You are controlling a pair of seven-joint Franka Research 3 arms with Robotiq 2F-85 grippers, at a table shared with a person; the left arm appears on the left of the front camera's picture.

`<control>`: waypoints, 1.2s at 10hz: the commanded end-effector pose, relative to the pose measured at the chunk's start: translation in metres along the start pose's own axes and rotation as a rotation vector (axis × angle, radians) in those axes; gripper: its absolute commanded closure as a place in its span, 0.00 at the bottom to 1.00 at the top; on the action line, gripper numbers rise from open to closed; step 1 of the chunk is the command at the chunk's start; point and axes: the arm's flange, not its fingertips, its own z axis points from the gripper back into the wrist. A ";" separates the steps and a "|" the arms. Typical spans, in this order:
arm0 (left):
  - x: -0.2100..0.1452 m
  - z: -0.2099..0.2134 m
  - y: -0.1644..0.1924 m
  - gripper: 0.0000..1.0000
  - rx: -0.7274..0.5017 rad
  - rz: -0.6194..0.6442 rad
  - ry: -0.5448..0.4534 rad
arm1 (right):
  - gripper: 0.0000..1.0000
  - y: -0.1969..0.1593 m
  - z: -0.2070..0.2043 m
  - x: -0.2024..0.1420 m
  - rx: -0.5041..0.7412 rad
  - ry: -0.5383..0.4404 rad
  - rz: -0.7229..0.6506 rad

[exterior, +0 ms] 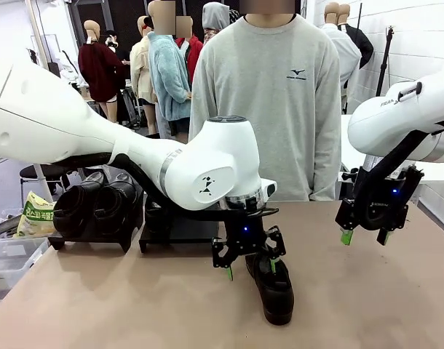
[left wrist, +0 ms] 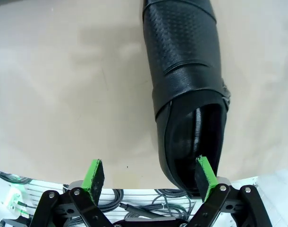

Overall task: Organize the shoes by placing them on the stand.
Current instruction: Place the Shoe from the middle of the table onto the Shoes Stand.

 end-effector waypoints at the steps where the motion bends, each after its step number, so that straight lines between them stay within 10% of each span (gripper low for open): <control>1: -0.004 -0.009 -0.010 0.00 0.023 0.014 0.037 | 0.00 0.000 0.002 0.001 -0.002 -0.001 0.007; 7: -0.012 -0.036 -0.012 0.00 0.059 0.047 0.032 | 0.00 0.000 0.002 0.001 -0.002 -0.001 0.007; 12: -0.011 -0.033 -0.014 0.82 0.039 0.047 0.071 | 0.00 0.000 0.002 0.001 -0.002 -0.001 0.007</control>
